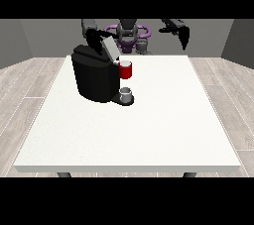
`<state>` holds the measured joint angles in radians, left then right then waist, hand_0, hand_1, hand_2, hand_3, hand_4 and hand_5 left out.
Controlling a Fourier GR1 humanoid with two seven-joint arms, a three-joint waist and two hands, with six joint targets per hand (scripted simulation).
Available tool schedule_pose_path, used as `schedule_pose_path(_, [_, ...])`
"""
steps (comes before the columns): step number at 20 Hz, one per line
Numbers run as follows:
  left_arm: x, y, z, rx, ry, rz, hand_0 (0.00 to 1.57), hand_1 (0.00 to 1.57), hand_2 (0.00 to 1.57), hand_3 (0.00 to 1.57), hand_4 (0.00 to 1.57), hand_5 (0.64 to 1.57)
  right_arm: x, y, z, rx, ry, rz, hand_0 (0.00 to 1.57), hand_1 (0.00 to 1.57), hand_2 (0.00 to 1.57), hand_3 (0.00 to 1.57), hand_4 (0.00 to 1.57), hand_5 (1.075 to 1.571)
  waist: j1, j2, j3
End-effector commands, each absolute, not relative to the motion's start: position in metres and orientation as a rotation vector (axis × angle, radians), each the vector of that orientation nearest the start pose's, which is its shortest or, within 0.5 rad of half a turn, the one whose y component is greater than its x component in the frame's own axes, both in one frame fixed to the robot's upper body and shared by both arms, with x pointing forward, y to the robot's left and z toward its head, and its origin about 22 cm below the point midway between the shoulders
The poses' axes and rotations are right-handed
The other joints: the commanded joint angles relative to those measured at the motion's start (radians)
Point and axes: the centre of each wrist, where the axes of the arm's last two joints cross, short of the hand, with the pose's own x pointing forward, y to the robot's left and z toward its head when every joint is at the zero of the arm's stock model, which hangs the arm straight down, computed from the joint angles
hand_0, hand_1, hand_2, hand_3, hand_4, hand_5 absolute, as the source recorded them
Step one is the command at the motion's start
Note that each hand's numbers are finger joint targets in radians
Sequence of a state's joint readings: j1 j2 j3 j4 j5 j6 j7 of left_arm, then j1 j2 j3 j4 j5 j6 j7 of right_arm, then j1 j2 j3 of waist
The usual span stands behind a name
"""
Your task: Insert the coffee pod into the coffee machine and close the lid
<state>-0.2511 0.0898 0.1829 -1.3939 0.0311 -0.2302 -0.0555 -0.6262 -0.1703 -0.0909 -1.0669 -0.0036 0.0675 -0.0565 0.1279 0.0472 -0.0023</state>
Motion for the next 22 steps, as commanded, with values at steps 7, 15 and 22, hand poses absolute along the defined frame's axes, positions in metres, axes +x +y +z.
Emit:
schedule_pose_path(7, [0.304,0.270,0.026,-0.040,-1.687,-0.127,0.00,0.00,0.00,0.00,0.00,1.571,0.389,-0.187,0.066,0.043,-1.705,0.308,0.00,0.00,0.00,0.00,0.00,1.571,-0.015,0.010,0.0023])
schedule_pose_path(15, [0.301,0.291,0.014,-0.030,-1.678,-0.116,0.00,0.00,0.00,0.00,0.14,1.571,0.402,-0.168,0.105,0.018,-1.749,0.415,0.00,0.00,0.00,0.00,0.14,1.571,-0.009,0.018,0.0020])
schedule_pose_path(22, [0.306,0.279,0.025,-0.042,-1.669,-0.115,0.00,0.00,0.00,0.00,0.14,1.571,0.408,-0.164,0.104,-0.036,-1.788,0.464,0.00,0.00,0.00,0.00,0.12,1.571,0.021,0.030,0.0024])
